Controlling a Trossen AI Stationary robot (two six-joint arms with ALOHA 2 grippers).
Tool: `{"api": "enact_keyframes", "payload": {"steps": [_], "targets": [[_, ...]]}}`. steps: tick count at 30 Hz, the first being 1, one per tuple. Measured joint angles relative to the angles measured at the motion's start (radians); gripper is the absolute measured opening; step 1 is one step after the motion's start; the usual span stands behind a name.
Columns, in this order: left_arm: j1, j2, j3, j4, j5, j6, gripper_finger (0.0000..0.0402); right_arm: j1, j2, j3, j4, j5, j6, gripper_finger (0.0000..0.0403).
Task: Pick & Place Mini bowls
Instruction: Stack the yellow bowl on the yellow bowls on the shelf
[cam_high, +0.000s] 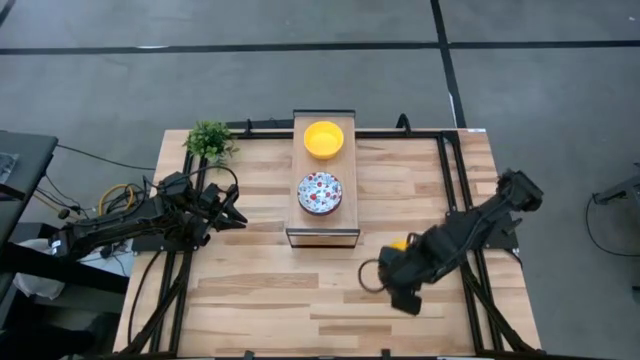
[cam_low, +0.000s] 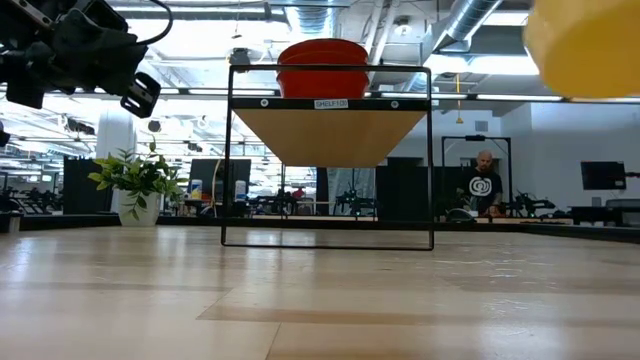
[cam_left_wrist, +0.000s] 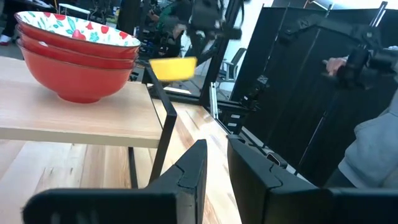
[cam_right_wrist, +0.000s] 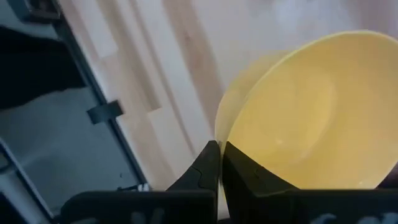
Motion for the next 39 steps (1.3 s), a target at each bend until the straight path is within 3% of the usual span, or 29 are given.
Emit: {"api": "enact_keyframes", "payload": {"steps": [10, 26, 32, 39], "targets": [[0.0, 0.0, 0.0, 0.0, 0.0, 0.0, 0.0063, -0.141, -0.069, 0.108, -0.157, 0.141, -0.182, 0.0], [0.0, 0.001, 0.0, 0.0, 0.0, 0.0, 0.0063, -0.62, -0.061, 0.221, -0.144, 0.274, -1.004, 0.0], [0.0, 0.001, 0.0, 0.0, 0.0, 0.0, 0.0063, -0.773, 0.002, 0.305, -0.104, 0.283, -1.279, 0.0], [0.0, 0.012, 0.0, 0.003, 0.0, 0.008, 0.0063, -0.868, 0.171, 0.481, -0.077, 0.326, -1.563, 0.0]]}}
